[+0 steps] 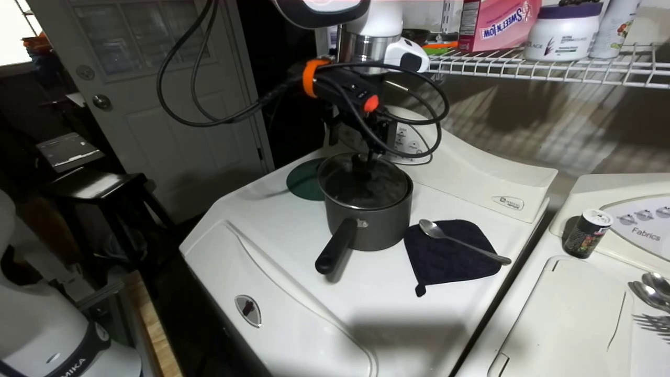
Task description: Remove the spoon from the pot, put it on the potholder on the right and then close the pot with the glass lid fully
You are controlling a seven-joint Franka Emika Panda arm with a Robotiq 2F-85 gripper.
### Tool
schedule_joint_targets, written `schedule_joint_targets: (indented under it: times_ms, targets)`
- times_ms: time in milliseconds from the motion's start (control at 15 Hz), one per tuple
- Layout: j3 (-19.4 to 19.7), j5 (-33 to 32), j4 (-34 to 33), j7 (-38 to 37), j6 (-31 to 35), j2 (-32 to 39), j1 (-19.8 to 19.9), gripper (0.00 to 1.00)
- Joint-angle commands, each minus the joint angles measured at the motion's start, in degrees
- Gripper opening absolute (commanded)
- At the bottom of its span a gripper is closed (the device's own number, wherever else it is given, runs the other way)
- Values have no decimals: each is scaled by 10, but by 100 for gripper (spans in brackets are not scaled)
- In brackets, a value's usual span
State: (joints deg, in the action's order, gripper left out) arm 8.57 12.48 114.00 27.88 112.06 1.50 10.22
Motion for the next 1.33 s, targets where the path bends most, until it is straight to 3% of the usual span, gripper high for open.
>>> schedule_joint_targets:
  times_ms: [0,867,1000,1067,1133,1267]
  targets:
    - [-2,22,4,27,22,3,-4,100]
    - [-10,19,-6,34,67,38,-2,99]
    - [-12,17,-7,34,69,41,-2,87]
    - [-12,17,-8,33,73,43,-2,71]
    - [-13,17,-8,34,74,44,-2,71]
    - [-13,17,-10,33,76,46,-1,56]
